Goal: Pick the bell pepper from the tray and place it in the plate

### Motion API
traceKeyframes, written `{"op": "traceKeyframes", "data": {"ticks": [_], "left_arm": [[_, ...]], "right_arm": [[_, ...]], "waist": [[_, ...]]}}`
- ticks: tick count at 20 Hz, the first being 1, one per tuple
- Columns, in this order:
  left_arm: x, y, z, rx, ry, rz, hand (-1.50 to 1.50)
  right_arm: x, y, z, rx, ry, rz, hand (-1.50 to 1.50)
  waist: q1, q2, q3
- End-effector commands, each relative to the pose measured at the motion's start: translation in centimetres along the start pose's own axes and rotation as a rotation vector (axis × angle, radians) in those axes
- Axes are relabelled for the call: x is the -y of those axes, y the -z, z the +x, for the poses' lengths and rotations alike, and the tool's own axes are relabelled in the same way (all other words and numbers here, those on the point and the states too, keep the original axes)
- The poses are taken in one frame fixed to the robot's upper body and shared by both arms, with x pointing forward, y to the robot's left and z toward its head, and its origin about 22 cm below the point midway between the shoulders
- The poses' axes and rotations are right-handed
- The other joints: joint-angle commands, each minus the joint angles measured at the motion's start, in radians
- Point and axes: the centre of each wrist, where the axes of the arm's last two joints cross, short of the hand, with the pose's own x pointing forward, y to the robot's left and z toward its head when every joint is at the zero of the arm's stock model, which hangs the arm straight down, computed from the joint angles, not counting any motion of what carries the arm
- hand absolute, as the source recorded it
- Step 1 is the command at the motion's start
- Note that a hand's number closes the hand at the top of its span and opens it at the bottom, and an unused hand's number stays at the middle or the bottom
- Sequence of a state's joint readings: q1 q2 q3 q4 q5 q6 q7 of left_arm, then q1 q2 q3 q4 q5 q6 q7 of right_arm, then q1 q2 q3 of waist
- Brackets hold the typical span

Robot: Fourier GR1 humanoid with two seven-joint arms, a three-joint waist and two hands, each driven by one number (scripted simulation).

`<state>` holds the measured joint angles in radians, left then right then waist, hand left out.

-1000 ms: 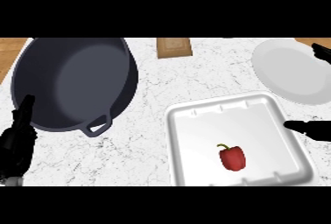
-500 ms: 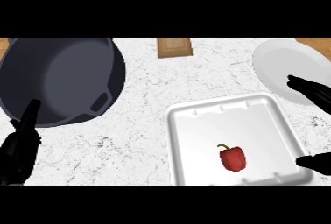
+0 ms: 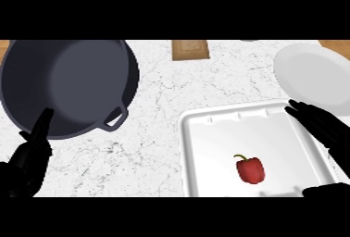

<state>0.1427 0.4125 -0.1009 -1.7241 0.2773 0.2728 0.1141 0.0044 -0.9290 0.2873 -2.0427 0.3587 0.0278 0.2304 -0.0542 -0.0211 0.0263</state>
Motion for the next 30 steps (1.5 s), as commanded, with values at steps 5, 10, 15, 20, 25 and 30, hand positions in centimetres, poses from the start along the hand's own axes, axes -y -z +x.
{"op": "traceKeyframes", "data": {"ticks": [5,10,15,20,25,30], "left_arm": [[4.9,-1.2,-3.6,-0.225,-0.082,-0.161,0.00],[5.1,0.0,-3.3,-0.231,-0.060,-0.165,0.00],[4.8,-0.1,-3.8,-0.243,-0.059,-0.166,0.00],[5.0,-1.1,-4.3,-0.246,-0.062,-0.166,0.00],[5.3,-0.8,-4.7,-0.248,-0.062,-0.183,0.00],[6.1,0.5,-3.6,-0.254,-0.072,-0.208,0.00]], "right_arm": [[-4.5,-1.4,1.9,-0.104,-0.006,0.088,-1.50],[-6.3,-1.5,3.9,-0.102,-0.006,0.113,-1.50],[-7.8,-1.0,4.4,-0.128,-0.055,0.096,-1.50],[-8.5,-0.5,4.1,-0.206,-0.144,0.085,-1.50],[-9.9,0.2,4.4,-0.217,-0.148,0.080,-1.50],[-12.8,0.1,4.3,-0.235,-0.157,0.128,-1.50]], "waist": [[0.011,0.027,-0.028],[0.013,0.030,-0.029],[0.022,0.030,-0.029],[0.034,0.028,-0.028],[0.033,0.030,-0.028],[0.050,0.022,-0.026]]}}
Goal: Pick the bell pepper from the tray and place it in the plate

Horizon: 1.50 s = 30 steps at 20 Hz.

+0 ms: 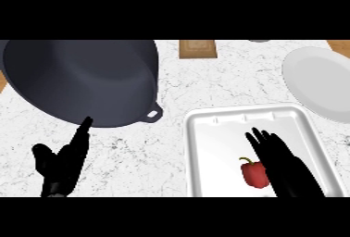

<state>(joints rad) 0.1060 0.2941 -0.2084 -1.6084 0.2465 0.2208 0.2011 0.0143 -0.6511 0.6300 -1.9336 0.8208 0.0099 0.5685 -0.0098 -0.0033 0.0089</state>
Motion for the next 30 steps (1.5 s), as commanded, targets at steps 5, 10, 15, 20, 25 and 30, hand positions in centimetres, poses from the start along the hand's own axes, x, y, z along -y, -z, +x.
{"op": "traceKeyframes", "data": {"ticks": [5,10,15,20,25,30], "left_arm": [[2.4,2.3,-2.7,-0.079,-0.018,-0.060,0.00],[1.9,3.4,-1.6,-0.084,-0.030,-0.071,0.00],[1.2,2.9,-0.7,-0.073,-0.022,-0.052,0.00],[1.5,3.3,-1.3,-0.077,-0.037,-0.056,0.00],[0.6,1.9,-2.6,-0.078,-0.030,-0.020,0.00],[1.2,2.5,-2.4,-0.077,-0.040,-0.046,0.00]], "right_arm": [[-1.5,2.3,1.1,-0.017,-0.123,0.102,1.50],[-2.6,3.6,-1.0,0.045,-0.166,0.062,1.50],[-3.2,2.4,-0.9,0.043,-0.179,0.020,1.50],[-3.1,-1.8,-2.8,0.227,-0.019,0.062,1.50],[-1.4,-4.5,-5.9,0.384,0.158,-0.088,1.50],[2.2,-4.4,-6.8,0.417,0.292,-0.368,1.50]], "waist": [[0.011,0.005,-0.010],[0.009,0.005,-0.009],[0.009,0.003,-0.009],[-0.009,0.002,-0.008],[-0.027,-0.002,-0.007],[-0.024,0.001,-0.008]]}}
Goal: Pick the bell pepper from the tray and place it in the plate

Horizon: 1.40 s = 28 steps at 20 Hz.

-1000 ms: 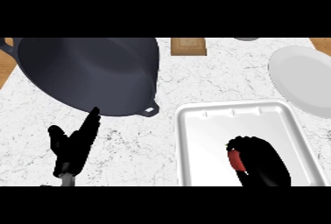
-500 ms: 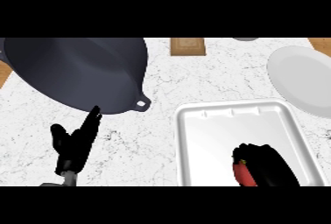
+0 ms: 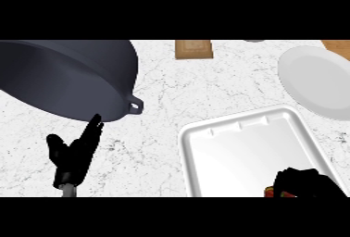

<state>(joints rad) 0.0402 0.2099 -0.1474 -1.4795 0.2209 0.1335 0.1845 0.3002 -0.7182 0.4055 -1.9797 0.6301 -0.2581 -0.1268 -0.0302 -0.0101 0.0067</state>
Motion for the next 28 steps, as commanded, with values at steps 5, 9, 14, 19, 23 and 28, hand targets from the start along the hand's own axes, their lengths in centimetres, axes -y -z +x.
{"op": "traceKeyframes", "data": {"ticks": [5,9,14,19,23,28], "left_arm": [[0.1,-0.2,-1.0,-0.056,0.003,-0.008,0.00],[1.0,0.3,-1.1,-0.062,0.011,-0.012,0.00],[1.9,0.1,-1.3,-0.038,0.003,-0.030,0.00],[2.2,1.9,0.4,-0.015,0.019,-0.035,0.00],[2.5,0.7,-0.5,-0.027,0.010,-0.063,0.00],[1.6,1.5,0.2,-0.016,0.028,-0.076,0.00]], "right_arm": [[4.7,-2.1,-1.9,-0.065,0.211,-0.322,1.50],[7.6,-2.4,-5.6,-0.146,0.310,-0.441,1.50],[7.7,-1.5,-9.9,-0.209,0.482,-0.510,1.50],[10.6,0.5,-16.3,-0.238,0.419,-0.581,1.50],[10.1,2.2,-19.3,-0.306,0.342,-0.699,1.50],[10.6,5.0,-22.7,-0.328,0.324,-0.717,1.50]], "waist": [[0.008,0.007,-0.006],[0.016,0.010,-0.005],[0.037,0.012,-0.005],[0.049,0.017,-0.005],[0.065,0.019,-0.005],[0.085,0.026,-0.003]]}}
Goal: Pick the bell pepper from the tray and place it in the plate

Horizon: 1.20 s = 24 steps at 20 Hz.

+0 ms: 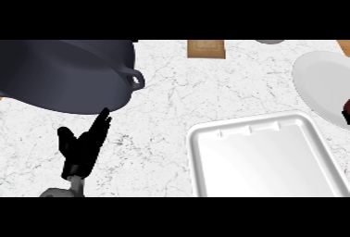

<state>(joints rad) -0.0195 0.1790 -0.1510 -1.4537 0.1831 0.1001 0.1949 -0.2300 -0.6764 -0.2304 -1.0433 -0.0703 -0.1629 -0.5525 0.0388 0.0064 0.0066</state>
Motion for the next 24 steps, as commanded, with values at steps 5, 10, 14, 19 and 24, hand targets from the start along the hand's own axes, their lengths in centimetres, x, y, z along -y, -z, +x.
{"op": "traceKeyframes", "data": {"ticks": [5,10,14,19,24], "left_arm": [[1.2,0.5,-1.0,-0.048,0.014,-0.025,0.00],[0.6,1.3,0.2,-0.029,0.012,-0.046,0.00],[1.7,0.2,-0.2,-0.031,0.026,-0.075,0.00],[2.4,0.5,-0.2,-0.022,0.027,-0.086,0.00],[1.1,1.2,0.7,-0.010,0.014,-0.067,0.00]], "right_arm": [[1.2,4.6,-2.4,-0.017,-0.006,-0.059,1.50],[-0.2,6.5,-2.1,-0.007,-0.015,-0.084,1.50],[1.7,5.2,-3.2,-0.207,-0.268,0.095,-1.50],[-0.2,4.3,-4.1,-0.236,-0.197,0.265,-1.50],[-0.7,5.5,-3.4,-0.137,-0.008,0.268,-1.50]], "waist": [[0.029,0.019,-0.001],[0.039,0.025,0.000],[0.085,0.036,-0.001],[0.080,0.040,0.003],[0.061,0.039,0.006]]}}
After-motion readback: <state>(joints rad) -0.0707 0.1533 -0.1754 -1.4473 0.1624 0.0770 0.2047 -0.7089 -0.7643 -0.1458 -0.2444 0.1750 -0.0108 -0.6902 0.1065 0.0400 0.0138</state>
